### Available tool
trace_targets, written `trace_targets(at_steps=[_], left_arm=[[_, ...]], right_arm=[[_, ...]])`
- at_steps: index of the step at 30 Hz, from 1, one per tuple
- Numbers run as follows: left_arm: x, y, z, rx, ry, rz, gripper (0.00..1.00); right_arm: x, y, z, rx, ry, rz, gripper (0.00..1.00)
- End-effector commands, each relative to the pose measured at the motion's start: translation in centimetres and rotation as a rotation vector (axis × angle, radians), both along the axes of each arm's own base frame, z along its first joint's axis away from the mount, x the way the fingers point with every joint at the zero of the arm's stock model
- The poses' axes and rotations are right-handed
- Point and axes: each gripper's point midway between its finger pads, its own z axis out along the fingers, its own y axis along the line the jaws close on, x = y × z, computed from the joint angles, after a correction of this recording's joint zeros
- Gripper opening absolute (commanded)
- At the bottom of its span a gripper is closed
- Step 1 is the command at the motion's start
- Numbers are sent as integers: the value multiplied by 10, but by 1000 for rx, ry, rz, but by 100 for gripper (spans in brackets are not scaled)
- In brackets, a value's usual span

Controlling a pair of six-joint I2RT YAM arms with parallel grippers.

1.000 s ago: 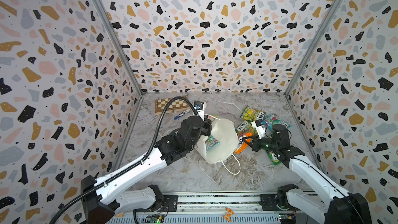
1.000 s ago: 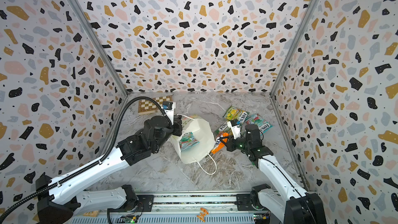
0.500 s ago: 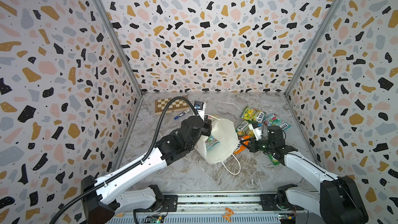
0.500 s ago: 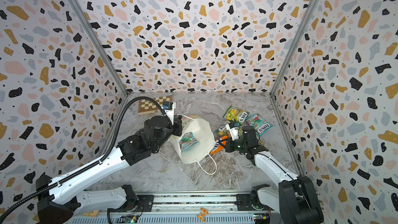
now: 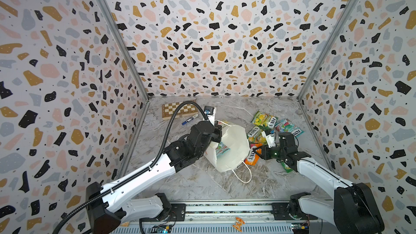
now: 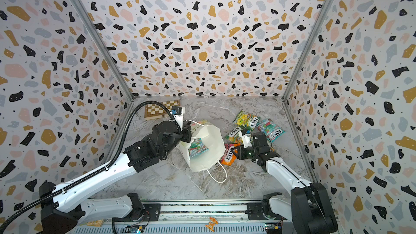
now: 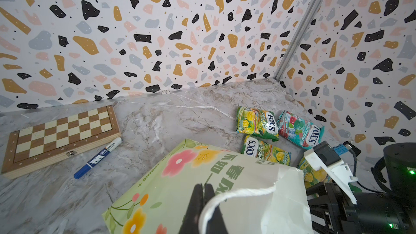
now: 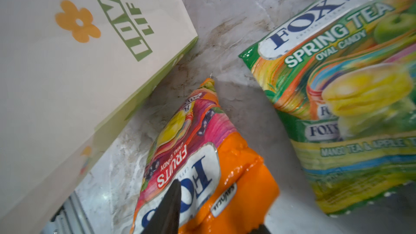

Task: Take the snacks out of the paper bag
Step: Place the snack at the center of the table, then pick up the snack from the paper bag.

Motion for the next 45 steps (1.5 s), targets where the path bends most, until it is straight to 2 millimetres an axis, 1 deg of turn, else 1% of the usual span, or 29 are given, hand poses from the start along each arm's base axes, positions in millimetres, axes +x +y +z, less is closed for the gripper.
trace_targets(at_steps=[1, 5, 9, 14, 18, 21, 27, 30, 32, 34, 36, 39, 43, 45], left_arm=[[1, -3, 17, -41, -32, 0, 0], [1, -3, 16, -43, -30, -3, 0], [0, -4, 16, -47, -28, -7, 0], [0, -4, 15, -47, -26, -7, 0], [0, -4, 14, -45, -25, -8, 0], [0, -5, 15, -49, -26, -9, 0], [0, -6, 14, -49, -25, -14, 0], [0, -6, 14, -54, -26, -15, 0], [0, -7, 15, -56, -26, -19, 0], [-1, -8, 14, -56, -24, -23, 0], [-1, -8, 15, -60, -24, -25, 0], [0, -9, 15, -60, -24, -27, 0], [-1, -10, 15, -63, -24, -33, 0], [-1, -10, 16, -64, -26, -34, 0]], right_arm=[[9, -12, 9, -56, -35, -64, 50], [13, -24, 10, -105, -49, -131, 62], [16, -33, 13, -127, -57, -189, 68], [20, -38, 23, -118, -97, -236, 70], [19, -33, 38, -80, -146, -215, 71], [16, -21, 62, -5, -219, -156, 71], [-3, 7, 120, 184, -384, 4, 70], [-15, 19, 144, 263, -445, 79, 68], [-27, 31, 159, 307, -493, 149, 68], [-38, 43, 169, 329, -537, 211, 68], [-49, 55, 175, 341, -571, 269, 68], [-62, 73, 175, 351, -582, 350, 68], [-75, 98, 162, 337, -540, 459, 68], [-76, 110, 151, 303, -506, 494, 68]])
